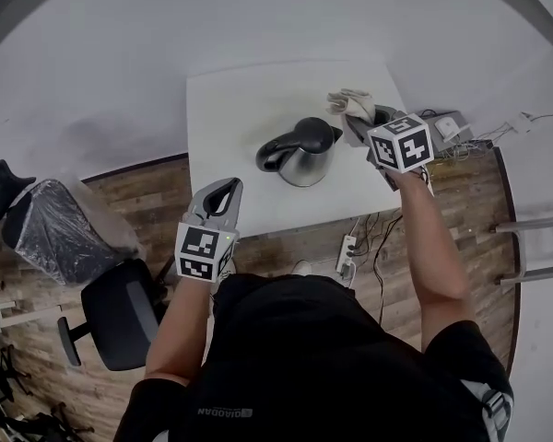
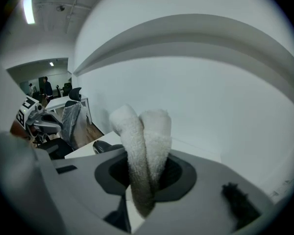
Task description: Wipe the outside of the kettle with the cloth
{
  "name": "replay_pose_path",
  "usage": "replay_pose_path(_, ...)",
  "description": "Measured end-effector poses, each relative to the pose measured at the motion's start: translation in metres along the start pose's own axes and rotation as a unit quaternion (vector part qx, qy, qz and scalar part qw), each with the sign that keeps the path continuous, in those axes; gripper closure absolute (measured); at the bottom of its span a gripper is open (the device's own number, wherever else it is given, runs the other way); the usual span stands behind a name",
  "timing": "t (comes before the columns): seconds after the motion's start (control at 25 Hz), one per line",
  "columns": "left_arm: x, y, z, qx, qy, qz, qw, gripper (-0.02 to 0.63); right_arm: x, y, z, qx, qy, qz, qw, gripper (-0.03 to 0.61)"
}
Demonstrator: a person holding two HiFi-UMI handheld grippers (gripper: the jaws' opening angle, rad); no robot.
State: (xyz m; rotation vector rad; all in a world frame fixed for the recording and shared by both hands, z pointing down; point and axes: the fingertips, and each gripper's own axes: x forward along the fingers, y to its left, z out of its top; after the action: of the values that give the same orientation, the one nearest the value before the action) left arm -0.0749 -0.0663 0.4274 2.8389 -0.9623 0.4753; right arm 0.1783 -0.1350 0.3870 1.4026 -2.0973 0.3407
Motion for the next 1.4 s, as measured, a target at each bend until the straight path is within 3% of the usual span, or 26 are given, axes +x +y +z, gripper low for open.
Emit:
replay_pose_path(0.32,-0.007,0.043,-0.011,0.024,0.004,-0.046,0.9986,0.607,0.033,0.015,0.000,-0.063,0.083,-0.056,0.993,0.485)
replay_pose_path(0.76,-0.017,0.083,-0.023,0.009,-0.007,-0.077,0.9969,0.607,0.056,0.057,0.020,-0.160,0.144,-0.092,0.972,0.485)
replay_pose_path(1.12,-0.025,0.103,-0.031,0.002,-0.016,-0.093,0.9955,0.607,0.071,0.098,0.043,-0.195,0.144,-0.096,0.965,0.485)
replay_pose_path(1.4,-0.034,0.112,-0.035,-0.005,-0.018,-0.095,0.9953,0.607,0.078,0.129,0.062,-0.169,0.108,-0.080,0.976,0.485)
